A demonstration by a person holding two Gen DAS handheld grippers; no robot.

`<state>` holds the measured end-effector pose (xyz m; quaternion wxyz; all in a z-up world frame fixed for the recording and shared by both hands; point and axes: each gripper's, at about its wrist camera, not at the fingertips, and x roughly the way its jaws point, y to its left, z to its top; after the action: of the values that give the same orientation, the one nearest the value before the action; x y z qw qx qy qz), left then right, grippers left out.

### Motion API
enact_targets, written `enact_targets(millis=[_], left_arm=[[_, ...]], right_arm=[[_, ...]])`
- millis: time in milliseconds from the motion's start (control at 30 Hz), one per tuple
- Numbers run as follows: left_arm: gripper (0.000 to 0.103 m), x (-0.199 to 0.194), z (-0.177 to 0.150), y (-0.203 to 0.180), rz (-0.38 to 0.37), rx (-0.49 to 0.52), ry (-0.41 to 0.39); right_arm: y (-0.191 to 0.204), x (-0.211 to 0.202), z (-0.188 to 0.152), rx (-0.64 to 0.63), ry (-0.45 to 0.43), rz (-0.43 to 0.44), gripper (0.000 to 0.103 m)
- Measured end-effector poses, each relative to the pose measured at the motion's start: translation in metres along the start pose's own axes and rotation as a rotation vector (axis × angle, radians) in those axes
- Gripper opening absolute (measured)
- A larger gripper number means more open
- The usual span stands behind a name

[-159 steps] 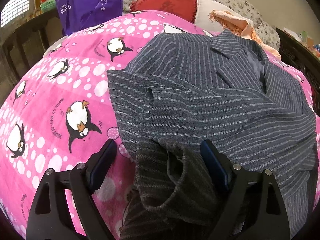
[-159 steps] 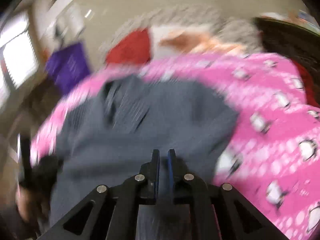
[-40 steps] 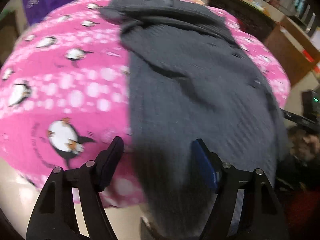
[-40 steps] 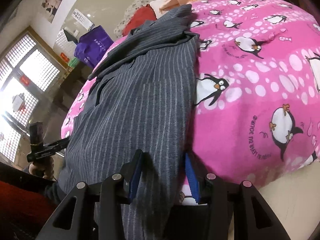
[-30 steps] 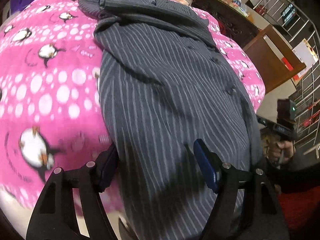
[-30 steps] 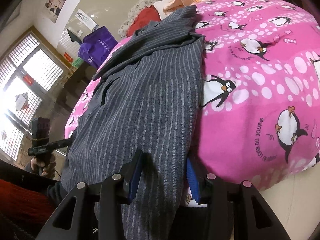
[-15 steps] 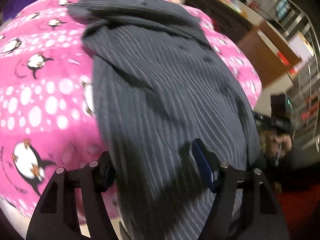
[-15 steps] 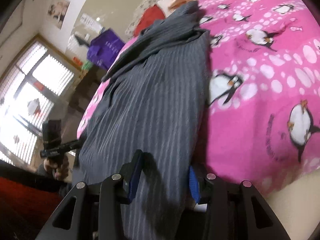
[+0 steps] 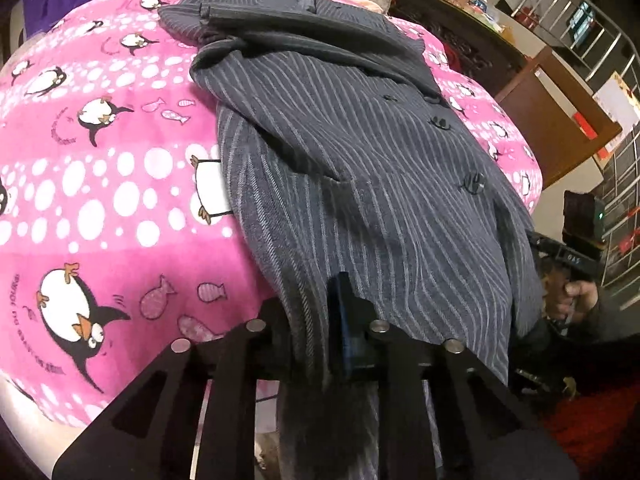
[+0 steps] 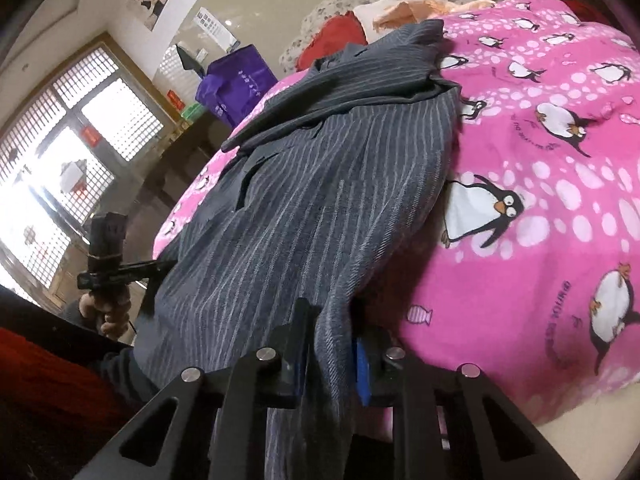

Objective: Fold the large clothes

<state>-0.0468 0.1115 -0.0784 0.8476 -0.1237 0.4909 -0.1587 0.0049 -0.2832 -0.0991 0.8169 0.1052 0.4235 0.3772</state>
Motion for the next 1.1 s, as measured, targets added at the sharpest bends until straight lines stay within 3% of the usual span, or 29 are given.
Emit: enact_targets(millis=[67, 100, 133, 333, 667, 833, 933, 1100], left_arm=[[0.018, -0.001, 0.001, -0.003, 0.007, 0.006, 0.003], [0.009, -0.003, 0.003, -0.005, 0.004, 0.002, -0.008], [0.006, -0.007, 0.002, -0.005, -0.009, -0.007, -0.021], [0.004, -0.075, -0.001, -0.002, -0.094, -0.06, -0.19], [0.003, -0.163, -0.01, -0.003, -0.248, -0.154, -0.376], [0.003, -0.171, 0.047, -0.01, -0.303, -0.232, -0.497], [0.003, -0.166, 0.1, -0.012, -0.228, -0.243, -0.57], [0.003, -0.13, 0.185, 0.016, -0.038, -0.306, -0.594]], right_arm=[[0.002, -0.005, 0.002, -0.012, -0.009, 0.004, 0.015], [0.004, -0.011, 0.002, -0.014, -0.028, 0.026, 0.006], [0.008, -0.019, 0.003, -0.016, -0.047, 0.046, 0.005], [0.05, -0.068, 0.011, -0.076, -0.15, 0.199, 0.005], [0.064, -0.14, 0.014, -0.017, -0.32, 0.284, 0.005], [0.059, -0.137, 0.063, 0.01, -0.401, 0.267, 0.005], [0.055, -0.12, 0.107, 0.006, -0.438, 0.23, 0.005], [0.029, -0.084, 0.181, 0.031, -0.455, 0.117, 0.005]])
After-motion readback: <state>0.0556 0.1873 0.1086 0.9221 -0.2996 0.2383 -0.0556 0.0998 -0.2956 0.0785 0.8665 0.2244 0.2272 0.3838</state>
